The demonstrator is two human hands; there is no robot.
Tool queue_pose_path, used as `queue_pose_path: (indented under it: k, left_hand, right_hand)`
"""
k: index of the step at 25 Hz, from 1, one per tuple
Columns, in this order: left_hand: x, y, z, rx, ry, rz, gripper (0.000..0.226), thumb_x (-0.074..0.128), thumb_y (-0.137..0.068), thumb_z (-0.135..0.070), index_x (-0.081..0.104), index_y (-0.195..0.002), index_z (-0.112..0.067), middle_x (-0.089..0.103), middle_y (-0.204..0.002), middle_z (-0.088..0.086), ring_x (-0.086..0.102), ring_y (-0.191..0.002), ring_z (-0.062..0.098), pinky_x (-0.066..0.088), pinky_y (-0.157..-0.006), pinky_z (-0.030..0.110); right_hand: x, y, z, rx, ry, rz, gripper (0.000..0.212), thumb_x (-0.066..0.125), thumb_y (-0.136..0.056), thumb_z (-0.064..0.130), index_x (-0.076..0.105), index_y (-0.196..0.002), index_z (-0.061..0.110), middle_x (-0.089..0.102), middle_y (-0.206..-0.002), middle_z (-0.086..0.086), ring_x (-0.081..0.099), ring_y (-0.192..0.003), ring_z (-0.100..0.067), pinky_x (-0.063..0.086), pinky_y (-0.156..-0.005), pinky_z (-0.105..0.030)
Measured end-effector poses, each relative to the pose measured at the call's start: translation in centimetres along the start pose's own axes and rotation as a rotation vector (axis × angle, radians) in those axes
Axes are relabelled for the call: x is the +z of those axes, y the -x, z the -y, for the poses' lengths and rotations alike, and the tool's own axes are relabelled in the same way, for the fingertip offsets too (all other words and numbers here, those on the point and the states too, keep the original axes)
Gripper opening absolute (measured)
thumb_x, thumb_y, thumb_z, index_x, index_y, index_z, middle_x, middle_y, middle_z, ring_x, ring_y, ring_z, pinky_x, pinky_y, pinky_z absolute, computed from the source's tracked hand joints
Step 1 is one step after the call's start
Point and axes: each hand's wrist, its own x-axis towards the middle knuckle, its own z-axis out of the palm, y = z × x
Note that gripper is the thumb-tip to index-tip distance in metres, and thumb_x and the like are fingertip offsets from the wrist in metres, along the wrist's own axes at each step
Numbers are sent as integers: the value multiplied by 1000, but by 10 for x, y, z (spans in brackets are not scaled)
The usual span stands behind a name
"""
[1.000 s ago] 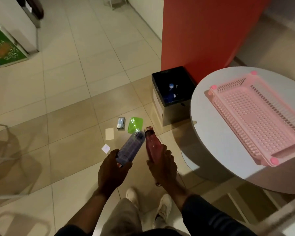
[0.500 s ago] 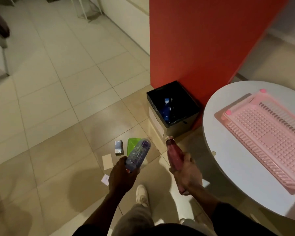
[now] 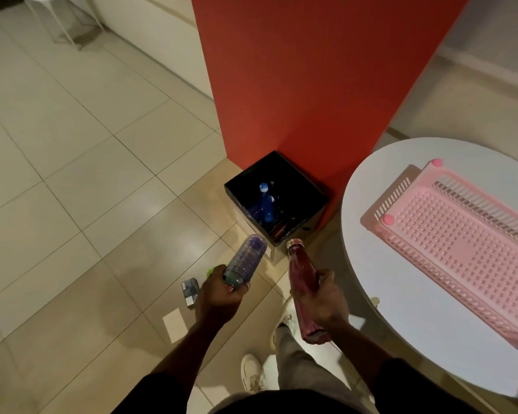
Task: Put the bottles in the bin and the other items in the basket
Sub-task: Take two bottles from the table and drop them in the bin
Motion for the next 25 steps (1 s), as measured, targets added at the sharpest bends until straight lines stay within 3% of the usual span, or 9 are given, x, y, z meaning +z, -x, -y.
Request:
queue_pose_path:
  k: [4,7,11,17,21,25]
  left_hand:
    - [15,-36,-23,-7,-73,1,64,82,-81,-54,60,-127,-17,74,-104,-1,70,-84,14,62,-68,34]
    - [28,-83,-41,-8,-115,25,65,84,-83,-48,59,-132,-14,75,-108,2,68,-83,13,56,-65,26]
    - [31,-128,-62,-6,-158,57,64,84,-83,-46,59,-132,-13,75,-108,4,65,-80,15,43,-58,20]
    - [60,-218,-76,-33,-194,199,68,76,-75,-63,58,-126,-20,74,-108,4,69,-89,28,59,-74,41]
    - [82,-274,-85,-74,-189,273,74,70,-70,-70,56,-127,-24,75,-111,3,71,-94,30,59,-79,44]
    - [112,-337,-90,-30,-263,324,68,78,-82,-56,55,-133,-17,73,-117,7,69,-104,32,54,-76,37]
  right_hand:
    - [-2,-48,16,18,-41,10,69,79,-76,61,44,-122,23,66,-104,-1,67,-85,-23,55,-74,-34]
    - [0,-92,33,35,-121,0,64,80,-80,56,48,-122,20,64,-103,-1,66,-92,-23,57,-81,-38]
    - [6,-130,53,138,-169,22,75,82,-73,63,50,-124,17,62,-94,8,64,-86,-15,51,-73,-31]
    - [20,-195,75,324,-231,19,91,80,-60,68,50,-128,16,65,-105,-1,65,-94,-24,56,-84,-41]
    - [28,-226,84,420,-254,-1,83,85,-69,56,45,-129,15,64,-113,-5,66,-99,-30,58,-85,-44]
    - [38,-273,88,487,-295,5,77,84,-77,49,44,-129,9,60,-108,-4,63,-95,-26,52,-79,-37]
